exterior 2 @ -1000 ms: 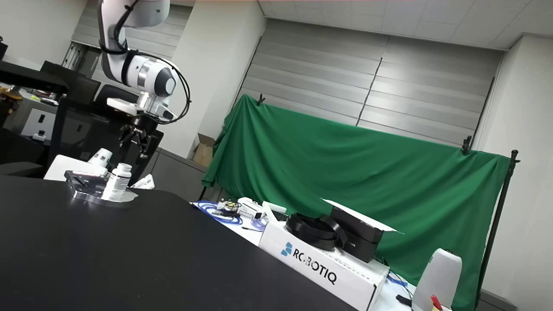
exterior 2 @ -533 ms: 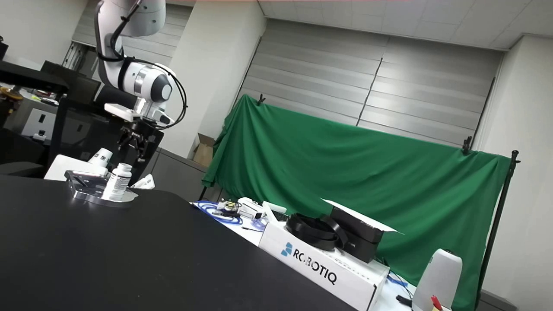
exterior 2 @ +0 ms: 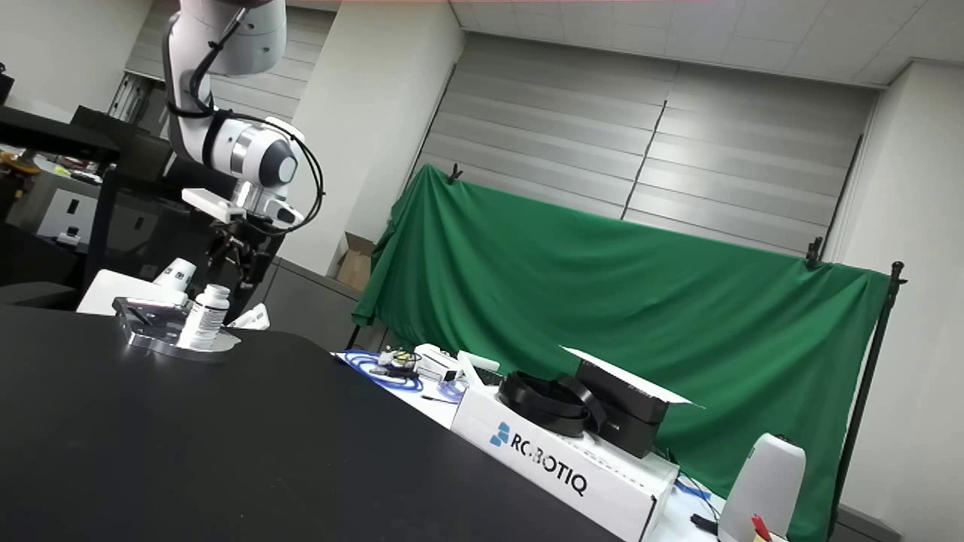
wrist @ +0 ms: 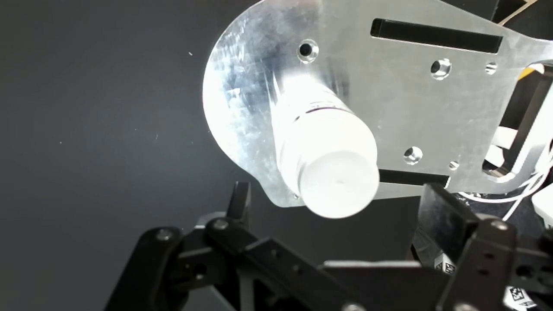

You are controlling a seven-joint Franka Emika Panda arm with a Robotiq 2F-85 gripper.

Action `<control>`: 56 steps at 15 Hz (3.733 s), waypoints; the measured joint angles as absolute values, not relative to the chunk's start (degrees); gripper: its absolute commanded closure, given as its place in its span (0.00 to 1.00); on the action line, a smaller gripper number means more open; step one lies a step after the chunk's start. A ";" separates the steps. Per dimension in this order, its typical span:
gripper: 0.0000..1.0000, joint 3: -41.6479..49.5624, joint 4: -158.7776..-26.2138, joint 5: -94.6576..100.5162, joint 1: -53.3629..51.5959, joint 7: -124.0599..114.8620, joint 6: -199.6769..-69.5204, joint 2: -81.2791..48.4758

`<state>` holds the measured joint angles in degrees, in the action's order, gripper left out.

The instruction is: Put the bottle in the middle of the table

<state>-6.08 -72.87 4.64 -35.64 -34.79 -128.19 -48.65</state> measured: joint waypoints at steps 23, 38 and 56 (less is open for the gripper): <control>0.81 -5.81 -72.05 4.73 -34.74 -32.11 -123.79 -48.85; 0.81 -1.90 -86.71 6.31 -22.41 -17.04 -126.08 -35.79; 0.81 -1.69 -119.49 9.00 -10.80 -7.44 -151.58 -24.44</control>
<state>-1.69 -119.49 9.00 -10.80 -7.44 -151.58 -24.44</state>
